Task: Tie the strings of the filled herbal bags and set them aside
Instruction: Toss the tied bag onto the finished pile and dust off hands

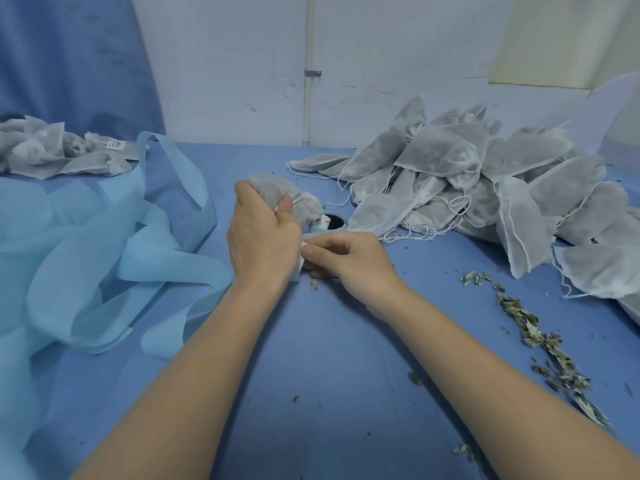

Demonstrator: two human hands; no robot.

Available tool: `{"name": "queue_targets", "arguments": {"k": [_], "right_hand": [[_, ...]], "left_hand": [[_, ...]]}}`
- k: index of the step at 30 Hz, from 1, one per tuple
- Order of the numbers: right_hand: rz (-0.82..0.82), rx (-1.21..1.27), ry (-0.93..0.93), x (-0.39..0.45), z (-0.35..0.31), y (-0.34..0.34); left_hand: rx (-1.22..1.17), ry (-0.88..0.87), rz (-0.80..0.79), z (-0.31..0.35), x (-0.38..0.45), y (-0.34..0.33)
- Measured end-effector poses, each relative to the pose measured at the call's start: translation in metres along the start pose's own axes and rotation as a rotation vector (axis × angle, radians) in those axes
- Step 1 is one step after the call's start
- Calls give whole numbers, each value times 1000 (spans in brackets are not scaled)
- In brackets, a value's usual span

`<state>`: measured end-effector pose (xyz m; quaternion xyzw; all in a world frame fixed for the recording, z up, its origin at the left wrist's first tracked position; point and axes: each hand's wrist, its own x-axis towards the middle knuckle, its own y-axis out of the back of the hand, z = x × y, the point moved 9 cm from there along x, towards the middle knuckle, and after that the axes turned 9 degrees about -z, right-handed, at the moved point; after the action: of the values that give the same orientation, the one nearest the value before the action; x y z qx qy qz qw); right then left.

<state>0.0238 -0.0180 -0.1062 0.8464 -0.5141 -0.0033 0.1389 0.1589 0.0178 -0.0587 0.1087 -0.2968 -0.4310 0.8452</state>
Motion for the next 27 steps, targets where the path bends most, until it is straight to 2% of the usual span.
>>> {"name": "queue_targets", "arguments": {"k": [6, 16, 20, 23, 27], "right_hand": [[79, -50, -92, -2, 6, 12], [226, -171, -119, -12, 0, 43], [272, -115, -128, -14, 0, 49], [247, 15, -109, -14, -1, 47], [233, 129, 22, -14, -21, 47]], "left_hand": [[6, 18, 24, -4, 1, 3], [-12, 21, 42, -7, 1, 6], [-5, 26, 41, -8, 1, 6], [-25, 25, 50, -7, 2, 8], [-89, -32, 90, 1, 3, 15]]}}
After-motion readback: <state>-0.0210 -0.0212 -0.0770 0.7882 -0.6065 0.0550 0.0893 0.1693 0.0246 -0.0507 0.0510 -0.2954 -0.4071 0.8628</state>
